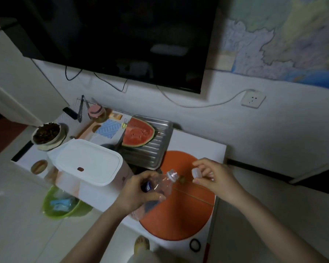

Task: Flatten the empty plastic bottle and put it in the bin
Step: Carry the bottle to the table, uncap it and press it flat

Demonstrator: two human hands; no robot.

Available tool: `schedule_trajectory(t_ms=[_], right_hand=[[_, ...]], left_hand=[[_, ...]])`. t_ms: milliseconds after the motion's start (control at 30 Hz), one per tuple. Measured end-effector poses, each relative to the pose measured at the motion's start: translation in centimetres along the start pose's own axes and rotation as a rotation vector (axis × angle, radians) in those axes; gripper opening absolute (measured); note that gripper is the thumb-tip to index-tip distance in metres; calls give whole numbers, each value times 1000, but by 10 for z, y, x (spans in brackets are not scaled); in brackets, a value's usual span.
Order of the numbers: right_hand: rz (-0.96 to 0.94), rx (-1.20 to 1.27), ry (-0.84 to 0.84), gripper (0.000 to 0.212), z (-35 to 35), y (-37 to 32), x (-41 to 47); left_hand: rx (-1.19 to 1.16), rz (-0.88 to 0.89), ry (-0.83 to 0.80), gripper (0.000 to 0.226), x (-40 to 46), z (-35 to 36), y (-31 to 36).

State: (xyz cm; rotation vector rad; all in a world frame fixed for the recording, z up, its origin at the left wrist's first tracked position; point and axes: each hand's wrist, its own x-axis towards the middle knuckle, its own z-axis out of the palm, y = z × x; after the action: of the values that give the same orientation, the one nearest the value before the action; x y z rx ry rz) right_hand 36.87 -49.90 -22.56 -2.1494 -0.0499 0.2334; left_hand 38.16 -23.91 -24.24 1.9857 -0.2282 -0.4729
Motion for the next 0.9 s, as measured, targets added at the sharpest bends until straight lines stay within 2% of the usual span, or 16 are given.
schedule_trajectory(t_ms=[167,267,300,367,433,533,633,800,900], right_hand=[[176,-154,-17,26,61,86,30],[201,-245,-55,16,98,138,45],[187,-288,-65,17,109,155,48],[214,-364,-113,31,131,183,51],[260,-455,-134,26,150,205,54],[355,-493,-86,24,169,225,59],[356,-497,-91,29,181,244,60],[301,-503,-74,29,193,268,57],[311,-483,-42,36,199,276,57]], left_hand=[[48,-145,-23,42,17,20,-65],[77,-254,-13,37,26,37,-112],[70,-293,-6,38,29,42,-127],[65,-374,11,42,35,53,-156],[71,-413,24,47,44,63,-182],[114,-447,-15,55,57,78,-215],[166,-484,-59,66,74,88,-238],[210,-428,-120,60,106,99,-255],[192,-365,-147,54,119,105,-258]])
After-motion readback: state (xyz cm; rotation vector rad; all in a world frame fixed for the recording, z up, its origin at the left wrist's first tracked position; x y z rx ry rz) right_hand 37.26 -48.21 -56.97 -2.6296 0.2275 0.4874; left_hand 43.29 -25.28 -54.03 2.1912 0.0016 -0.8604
